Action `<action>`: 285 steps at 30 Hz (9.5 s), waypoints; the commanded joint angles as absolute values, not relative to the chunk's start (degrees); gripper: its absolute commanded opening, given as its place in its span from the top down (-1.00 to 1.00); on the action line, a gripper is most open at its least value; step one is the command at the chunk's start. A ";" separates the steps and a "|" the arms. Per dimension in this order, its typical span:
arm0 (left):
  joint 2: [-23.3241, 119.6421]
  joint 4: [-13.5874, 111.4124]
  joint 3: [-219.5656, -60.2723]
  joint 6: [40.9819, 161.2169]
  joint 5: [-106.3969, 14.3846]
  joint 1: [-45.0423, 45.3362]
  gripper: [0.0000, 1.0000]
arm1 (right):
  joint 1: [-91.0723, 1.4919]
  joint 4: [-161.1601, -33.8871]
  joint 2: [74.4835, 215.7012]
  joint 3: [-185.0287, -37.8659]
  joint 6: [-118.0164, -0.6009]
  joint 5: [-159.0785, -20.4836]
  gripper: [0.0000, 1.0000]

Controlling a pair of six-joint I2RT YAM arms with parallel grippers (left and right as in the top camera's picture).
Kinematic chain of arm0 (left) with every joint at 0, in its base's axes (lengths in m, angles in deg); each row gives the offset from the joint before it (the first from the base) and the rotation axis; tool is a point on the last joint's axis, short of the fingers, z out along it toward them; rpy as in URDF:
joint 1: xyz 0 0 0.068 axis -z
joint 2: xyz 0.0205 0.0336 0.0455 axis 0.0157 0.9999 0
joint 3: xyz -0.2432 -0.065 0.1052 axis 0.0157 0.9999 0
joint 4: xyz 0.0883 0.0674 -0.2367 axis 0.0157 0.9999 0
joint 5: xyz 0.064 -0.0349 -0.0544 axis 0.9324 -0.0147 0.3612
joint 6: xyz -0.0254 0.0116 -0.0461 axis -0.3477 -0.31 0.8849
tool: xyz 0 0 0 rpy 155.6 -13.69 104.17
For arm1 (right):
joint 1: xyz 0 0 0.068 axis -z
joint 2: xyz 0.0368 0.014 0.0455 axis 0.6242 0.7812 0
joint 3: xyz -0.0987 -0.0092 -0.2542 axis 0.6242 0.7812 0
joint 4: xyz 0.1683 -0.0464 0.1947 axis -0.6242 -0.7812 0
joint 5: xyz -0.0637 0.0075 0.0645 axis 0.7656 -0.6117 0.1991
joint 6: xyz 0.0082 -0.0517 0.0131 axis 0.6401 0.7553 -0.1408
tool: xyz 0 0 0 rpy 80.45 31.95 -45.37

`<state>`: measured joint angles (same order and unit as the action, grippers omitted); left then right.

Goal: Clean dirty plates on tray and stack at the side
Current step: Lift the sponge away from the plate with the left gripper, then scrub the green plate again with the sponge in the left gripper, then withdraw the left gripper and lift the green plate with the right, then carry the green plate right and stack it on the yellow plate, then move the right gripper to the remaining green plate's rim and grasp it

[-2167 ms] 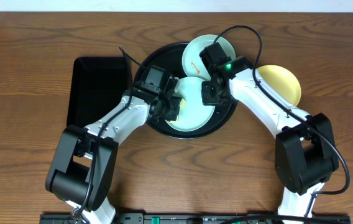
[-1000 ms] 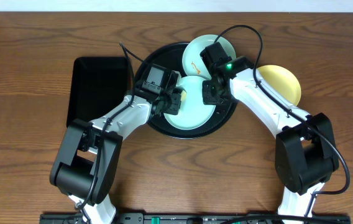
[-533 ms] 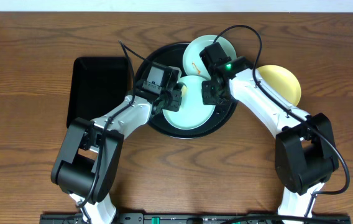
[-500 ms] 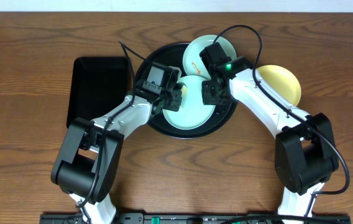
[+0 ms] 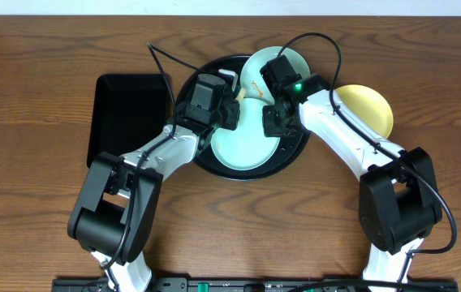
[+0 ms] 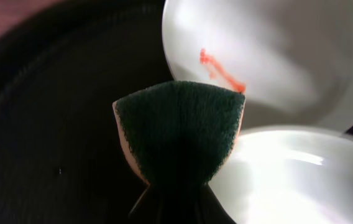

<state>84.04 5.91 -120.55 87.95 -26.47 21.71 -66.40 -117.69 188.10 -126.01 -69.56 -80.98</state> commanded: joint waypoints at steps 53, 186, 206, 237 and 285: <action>76.06 45.73 -120.62 94.99 -72.17 7.28 0.85 | -69.72 -112.99 188.14 -126.06 -65.73 -73.16 0.98; 32.30 65.43 -124.66 95.32 -55.01 -31.69 0.85 | -96.03 -31.96 206.37 -140.22 -16.03 -23.00 0.99; 35.08 67.39 -124.64 94.03 -55.19 -31.43 0.85 | -65.94 -97.95 182.37 -140.27 -65.12 -76.55 0.98; 43.19 63.92 -124.64 90.95 -54.71 -20.06 0.85 | -26.70 -116.55 185.12 -122.41 -57.54 -85.62 -0.72; 45.96 65.62 -124.64 90.79 -50.64 -19.75 0.84 | -46.51 -81.16 202.28 -131.30 -34.48 -95.69 -0.47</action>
